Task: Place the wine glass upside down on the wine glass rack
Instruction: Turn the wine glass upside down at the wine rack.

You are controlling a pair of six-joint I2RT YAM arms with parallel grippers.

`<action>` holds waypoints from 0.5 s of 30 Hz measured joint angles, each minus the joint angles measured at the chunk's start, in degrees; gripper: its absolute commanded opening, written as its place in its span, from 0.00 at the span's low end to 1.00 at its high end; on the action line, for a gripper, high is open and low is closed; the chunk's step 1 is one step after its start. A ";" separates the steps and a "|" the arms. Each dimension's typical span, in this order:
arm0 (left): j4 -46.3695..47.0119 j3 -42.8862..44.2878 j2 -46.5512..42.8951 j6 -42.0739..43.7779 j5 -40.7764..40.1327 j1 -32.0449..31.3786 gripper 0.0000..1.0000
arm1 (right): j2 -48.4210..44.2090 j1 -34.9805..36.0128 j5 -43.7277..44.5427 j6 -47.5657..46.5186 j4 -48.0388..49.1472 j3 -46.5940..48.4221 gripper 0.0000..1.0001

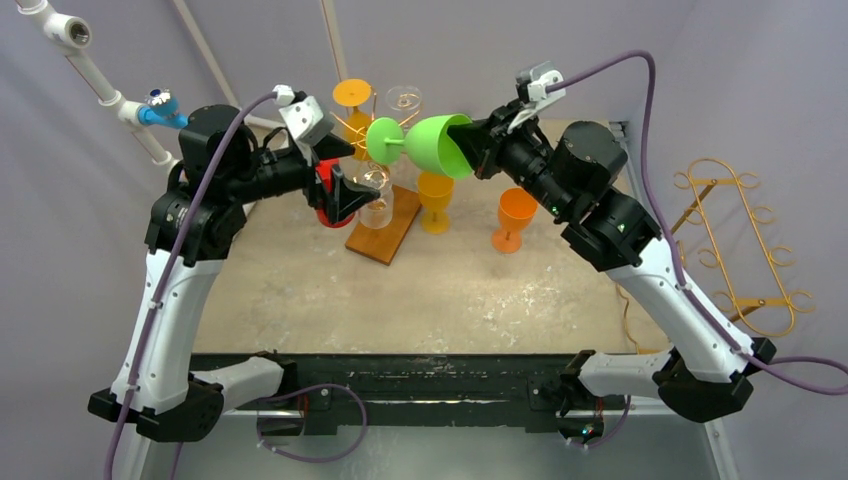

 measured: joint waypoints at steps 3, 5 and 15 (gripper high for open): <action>2.38 -0.44 -0.33 -1.14 -4.04 0.00 0.99 | -0.44 0.00 -0.92 -0.04 0.57 -0.87 0.00; 3.39 -0.61 -0.13 -1.84 -6.71 0.00 0.98 | -0.90 0.00 -1.92 -0.04 1.25 -1.86 0.00; 5.38 -1.01 2.25 -5.20 -6.95 0.00 0.75 | -3.96 0.28 -8.35 0.22 6.71 -6.01 0.00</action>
